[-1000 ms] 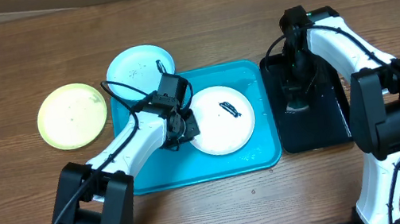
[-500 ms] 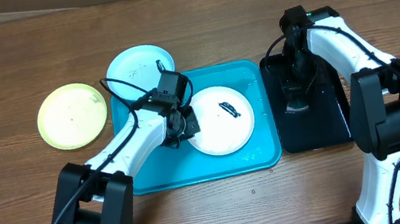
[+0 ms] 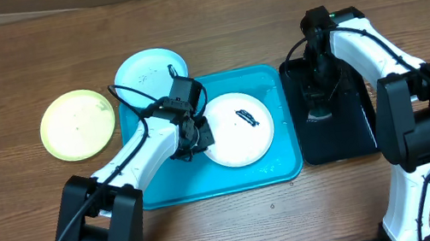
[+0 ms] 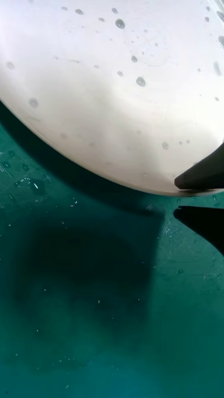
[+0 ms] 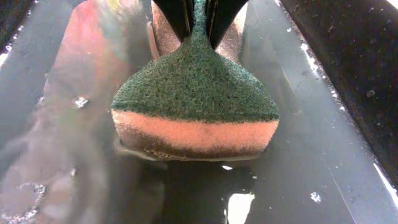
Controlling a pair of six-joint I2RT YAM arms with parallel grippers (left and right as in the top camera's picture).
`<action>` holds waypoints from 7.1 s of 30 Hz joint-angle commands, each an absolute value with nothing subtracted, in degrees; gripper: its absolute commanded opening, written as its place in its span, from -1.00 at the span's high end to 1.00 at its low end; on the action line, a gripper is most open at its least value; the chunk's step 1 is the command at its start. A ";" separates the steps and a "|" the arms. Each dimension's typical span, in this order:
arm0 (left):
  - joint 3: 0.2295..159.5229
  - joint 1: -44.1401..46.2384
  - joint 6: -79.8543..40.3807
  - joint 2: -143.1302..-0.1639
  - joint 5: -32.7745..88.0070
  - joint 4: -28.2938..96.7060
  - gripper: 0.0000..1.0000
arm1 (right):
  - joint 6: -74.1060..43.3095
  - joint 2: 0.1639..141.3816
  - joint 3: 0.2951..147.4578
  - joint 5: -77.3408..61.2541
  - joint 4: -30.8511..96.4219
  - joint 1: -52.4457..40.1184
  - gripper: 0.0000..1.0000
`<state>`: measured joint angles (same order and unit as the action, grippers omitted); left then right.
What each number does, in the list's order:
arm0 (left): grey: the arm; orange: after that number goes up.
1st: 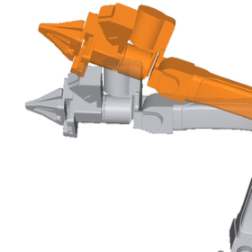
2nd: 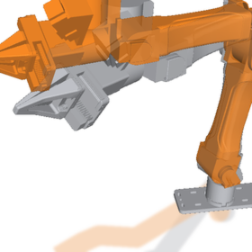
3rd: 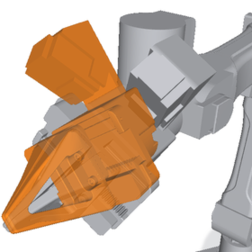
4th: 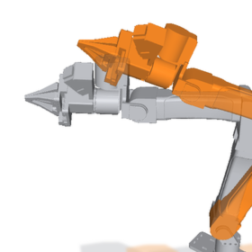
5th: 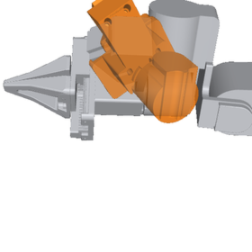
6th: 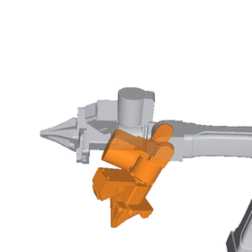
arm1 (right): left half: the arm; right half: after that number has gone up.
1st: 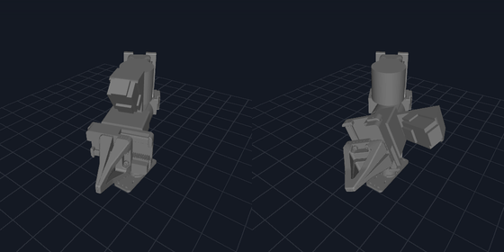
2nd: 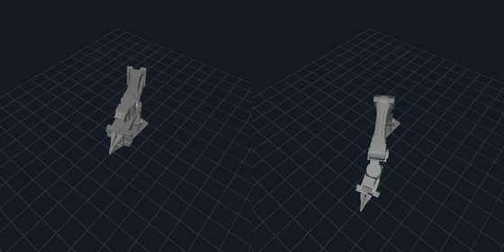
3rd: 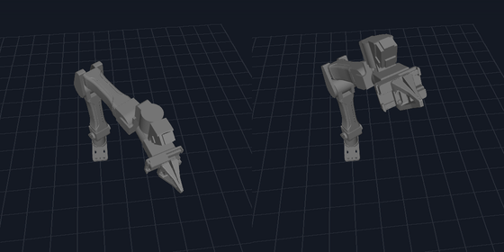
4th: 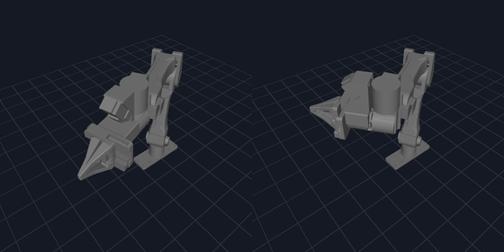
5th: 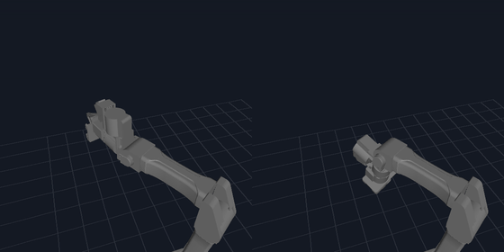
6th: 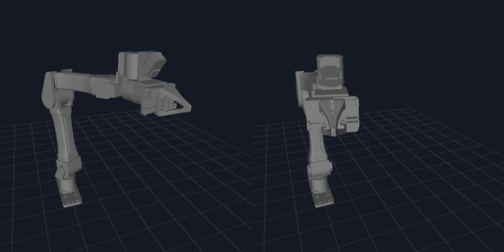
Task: Clean dirty plates on tray and stack at the side
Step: 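Rub the sponge in the wet black tray with right gripper, then move the sponge over the white plate with right gripper, then scrub the white plate's smudge with the sponge in right gripper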
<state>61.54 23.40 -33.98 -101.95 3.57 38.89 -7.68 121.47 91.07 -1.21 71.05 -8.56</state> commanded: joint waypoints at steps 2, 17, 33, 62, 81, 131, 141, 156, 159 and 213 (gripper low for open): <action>62.00 23.70 -33.26 -102.76 2.74 38.50 0.78 | -7.70 120.22 92.60 -1.15 70.78 -8.29 0.91; 61.87 23.64 -33.23 -102.85 2.57 37.54 0.92 | -7.73 120.22 90.87 5.28 68.75 -8.29 0.93; 61.87 23.64 -33.23 -102.85 2.52 37.63 0.92 | -7.70 116.18 99.79 5.28 79.05 -8.29 0.93; 61.87 23.64 -33.76 -102.87 2.37 37.43 0.92 | -7.27 115.66 105.06 0.27 84.44 -8.32 0.93; 61.87 23.64 -34.52 -102.85 2.37 37.21 0.92 | -2.52 115.61 104.95 -23.73 80.58 -21.30 0.92; 61.87 23.66 -33.78 -102.87 2.57 38.30 0.91 | -9.02 115.90 77.41 -8.29 48.99 -32.38 0.93; 61.87 23.66 -33.36 -102.87 2.55 38.30 0.92 | -8.73 115.90 77.28 -18.13 46.00 -32.38 0.93; 61.87 23.66 -32.53 -102.85 2.55 38.33 0.92 | 6.68 115.59 96.92 -41.69 65.93 -22.33 0.93; 61.87 23.66 -32.53 -102.85 2.55 38.33 0.92 | 9.08 115.59 101.23 -41.67 71.66 -19.79 0.93; 61.87 23.66 -32.53 -102.87 2.55 38.79 0.92 | -18.26 115.70 73.36 -29.58 34.30 -24.97 0.93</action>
<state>61.54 23.40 -33.91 -101.97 2.76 38.33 -16.75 116.36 72.84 -34.96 33.80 -26.17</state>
